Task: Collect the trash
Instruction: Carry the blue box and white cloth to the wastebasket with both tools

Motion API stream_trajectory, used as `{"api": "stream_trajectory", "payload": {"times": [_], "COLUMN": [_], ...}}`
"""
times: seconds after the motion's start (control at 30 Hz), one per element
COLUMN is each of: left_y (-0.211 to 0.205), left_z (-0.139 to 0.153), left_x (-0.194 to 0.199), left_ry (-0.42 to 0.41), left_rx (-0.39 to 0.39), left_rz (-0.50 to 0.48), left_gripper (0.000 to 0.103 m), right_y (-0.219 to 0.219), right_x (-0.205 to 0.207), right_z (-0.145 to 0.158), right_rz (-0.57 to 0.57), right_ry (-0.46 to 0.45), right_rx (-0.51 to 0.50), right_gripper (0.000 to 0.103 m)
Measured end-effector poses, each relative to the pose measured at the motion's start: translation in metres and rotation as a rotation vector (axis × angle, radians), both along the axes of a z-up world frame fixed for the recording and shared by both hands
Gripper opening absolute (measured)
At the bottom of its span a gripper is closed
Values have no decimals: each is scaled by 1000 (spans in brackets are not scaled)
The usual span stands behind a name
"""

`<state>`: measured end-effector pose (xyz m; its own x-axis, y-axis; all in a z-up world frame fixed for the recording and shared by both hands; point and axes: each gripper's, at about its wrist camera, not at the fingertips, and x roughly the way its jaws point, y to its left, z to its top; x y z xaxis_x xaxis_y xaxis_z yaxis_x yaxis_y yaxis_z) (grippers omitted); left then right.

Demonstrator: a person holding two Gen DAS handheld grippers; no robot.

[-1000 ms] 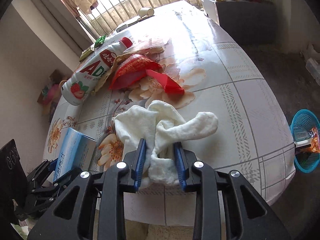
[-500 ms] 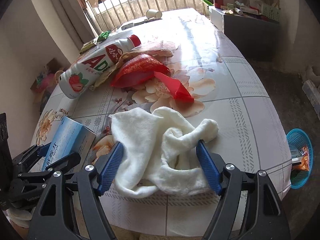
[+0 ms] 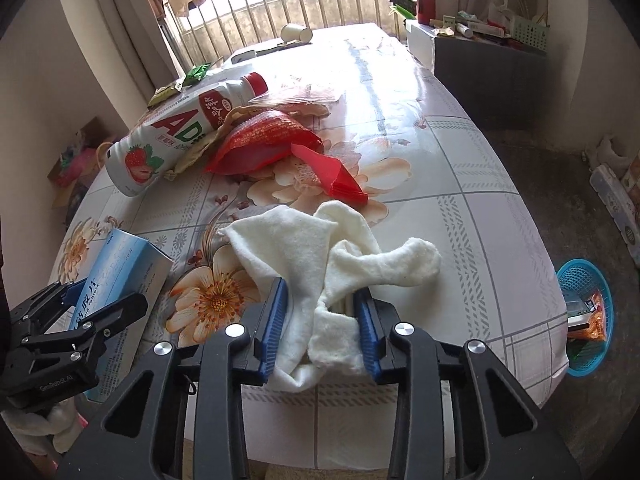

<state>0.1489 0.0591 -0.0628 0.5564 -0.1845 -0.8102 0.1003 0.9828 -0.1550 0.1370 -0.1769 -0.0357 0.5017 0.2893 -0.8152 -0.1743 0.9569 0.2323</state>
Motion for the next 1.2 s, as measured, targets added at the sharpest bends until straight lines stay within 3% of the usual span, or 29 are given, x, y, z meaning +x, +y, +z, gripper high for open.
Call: {"api": "stream_trajectory", "payload": {"times": [0.17, 0.37, 0.73, 0.9, 1.07, 1.2], "left_y": [-3, -21, -109, -167, -242, -306], "left_z": [16, 42, 86, 92, 82, 54], "left_x": [-7, -15, -19, -8, 3, 11], "left_ry": [-40, -99, -172, -131, -72, 72], "left_rx": [-8, 0, 11, -42, -49, -95], "left_rz": [-12, -65, -274, -394, -531, -662], "left_gripper": [68, 68, 68, 68, 68, 68], "right_y": [-19, -48, -149, -217, -295, -347], "right_x": [-8, -26, -73, -103, -138, -169], "right_z": [8, 27, 47, 35, 2, -28], "right_rz": [-33, -87, -292, -466, -687, -845], "right_ry": [7, -41, -155, -185, -160, -130], "right_rx": [109, 222, 344, 370, 407, 428], "right_gripper": [23, 23, 22, 22, 22, 22]}}
